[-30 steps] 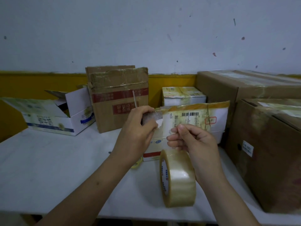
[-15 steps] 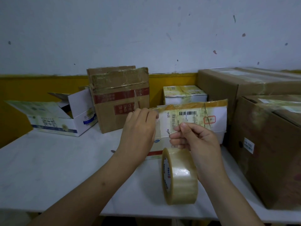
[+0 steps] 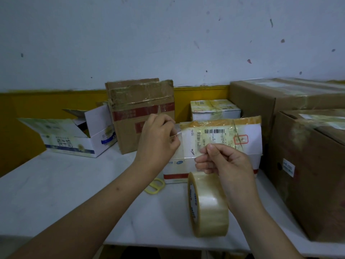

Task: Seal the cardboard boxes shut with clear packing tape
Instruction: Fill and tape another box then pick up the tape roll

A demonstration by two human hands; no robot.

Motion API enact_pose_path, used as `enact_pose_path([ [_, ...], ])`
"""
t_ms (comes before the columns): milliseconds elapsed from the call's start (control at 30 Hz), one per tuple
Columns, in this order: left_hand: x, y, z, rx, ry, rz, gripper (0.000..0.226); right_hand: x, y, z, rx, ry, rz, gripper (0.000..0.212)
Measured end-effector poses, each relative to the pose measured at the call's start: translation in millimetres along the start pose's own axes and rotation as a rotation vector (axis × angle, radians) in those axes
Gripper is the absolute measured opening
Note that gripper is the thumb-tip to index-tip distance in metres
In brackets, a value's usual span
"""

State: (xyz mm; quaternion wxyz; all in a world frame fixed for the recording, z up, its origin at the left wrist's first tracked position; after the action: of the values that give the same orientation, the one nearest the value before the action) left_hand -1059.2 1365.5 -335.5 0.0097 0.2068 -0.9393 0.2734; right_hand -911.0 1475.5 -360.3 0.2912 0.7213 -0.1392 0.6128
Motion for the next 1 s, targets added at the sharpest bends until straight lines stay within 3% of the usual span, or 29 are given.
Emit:
enact_pose_path([
  [233, -2, -13, -3, 0.078, -0.091, 0.181, 0.018, -1, 2, 1, 0.011, -0.019, 0.027, 0.021],
  [567, -1, -26, -45, 0.611, -0.054, 0.196, 0.014, 0, 3, 7, 0.013, -0.023, 0.030, 0.021],
  [733, 14, -18, -50, 0.549, -0.218, 0.337, 0.025, 2, 2, 10, 0.018, -0.020, 0.038, 0.022],
  [900, 19, -14, -51, 0.652, -0.300, 0.366, 0.075, 1, 2, 12, 0.023, -0.031, 0.052, 0.022],
  [1000, 17, -13, -54, 0.705, -0.250, 0.361, 0.058, 2, 3, 12, 0.023, -0.031, 0.060, 0.022],
])
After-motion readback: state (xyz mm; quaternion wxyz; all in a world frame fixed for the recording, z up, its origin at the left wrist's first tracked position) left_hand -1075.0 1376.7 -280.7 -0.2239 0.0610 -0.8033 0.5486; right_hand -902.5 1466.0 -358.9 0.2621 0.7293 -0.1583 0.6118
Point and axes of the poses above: each hand's wrist, its own z-axis away from the middle knuckle, its own y-axis out of the palm, x = y × z, the point moved 2 cm from there along -z, towards the middle knuckle, and after that the axes turned 14 degrees about y, right-handed, at the moved point
